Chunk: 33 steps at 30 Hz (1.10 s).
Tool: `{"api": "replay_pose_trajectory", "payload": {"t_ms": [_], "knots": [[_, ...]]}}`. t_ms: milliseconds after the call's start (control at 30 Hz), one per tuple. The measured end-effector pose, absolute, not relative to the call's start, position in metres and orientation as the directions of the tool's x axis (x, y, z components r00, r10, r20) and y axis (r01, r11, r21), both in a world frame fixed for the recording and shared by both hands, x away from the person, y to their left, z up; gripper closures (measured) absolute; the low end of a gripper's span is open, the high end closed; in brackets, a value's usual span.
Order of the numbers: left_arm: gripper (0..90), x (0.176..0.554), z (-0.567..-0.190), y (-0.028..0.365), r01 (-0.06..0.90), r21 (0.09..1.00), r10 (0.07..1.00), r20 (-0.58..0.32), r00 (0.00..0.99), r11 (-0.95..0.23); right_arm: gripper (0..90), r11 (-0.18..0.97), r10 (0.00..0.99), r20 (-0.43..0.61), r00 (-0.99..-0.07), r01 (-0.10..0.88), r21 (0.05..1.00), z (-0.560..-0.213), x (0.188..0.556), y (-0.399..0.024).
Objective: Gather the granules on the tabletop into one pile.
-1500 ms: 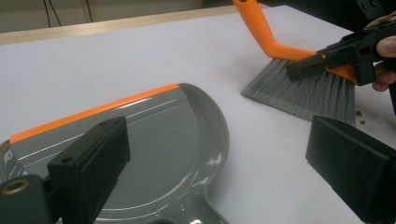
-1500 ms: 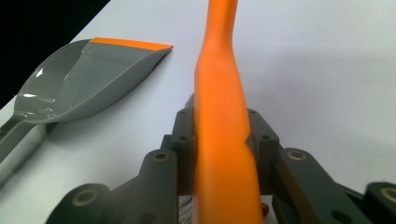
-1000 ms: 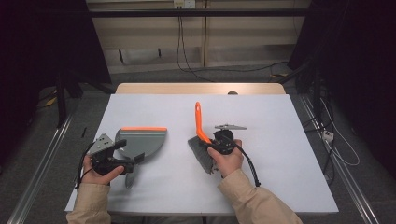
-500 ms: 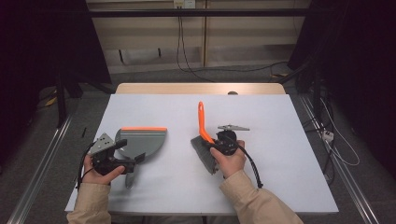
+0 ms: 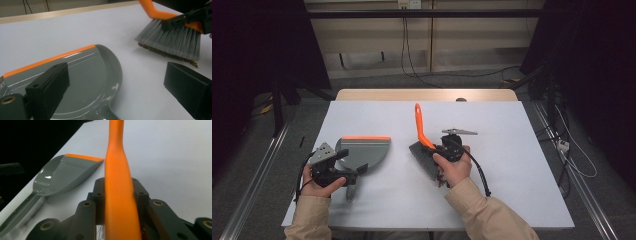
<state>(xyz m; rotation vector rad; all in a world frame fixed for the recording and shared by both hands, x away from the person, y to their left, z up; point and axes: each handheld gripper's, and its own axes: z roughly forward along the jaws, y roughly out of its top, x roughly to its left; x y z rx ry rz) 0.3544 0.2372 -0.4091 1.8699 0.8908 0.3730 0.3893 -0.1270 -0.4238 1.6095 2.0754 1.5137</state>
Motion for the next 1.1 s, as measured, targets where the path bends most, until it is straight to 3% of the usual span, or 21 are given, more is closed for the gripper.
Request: {"api": "replay_pose_trajectory", "payload": {"t_ms": [467,800,1100], "knots": [[6.1,0.354,-0.409,0.239,0.416,0.88,0.723,-0.134,0.678,-0.227,70.9,0.115,0.754,0.252,-0.607,0.5,0.858,-0.403,0.421,-0.157],[6.1,0.355,-0.41,0.241,0.422,0.88,0.726,-0.142,0.672,-0.219,70.9,0.39,0.611,-0.031,-0.791,0.266,0.881,-0.424,0.453,-0.16],[6.1,0.356,-0.41,0.243,0.427,0.879,0.732,-0.145,0.666,-0.215,71.0,0.512,0.47,-0.131,-0.873,0.149,0.846,-0.442,0.469,-0.145]]}}
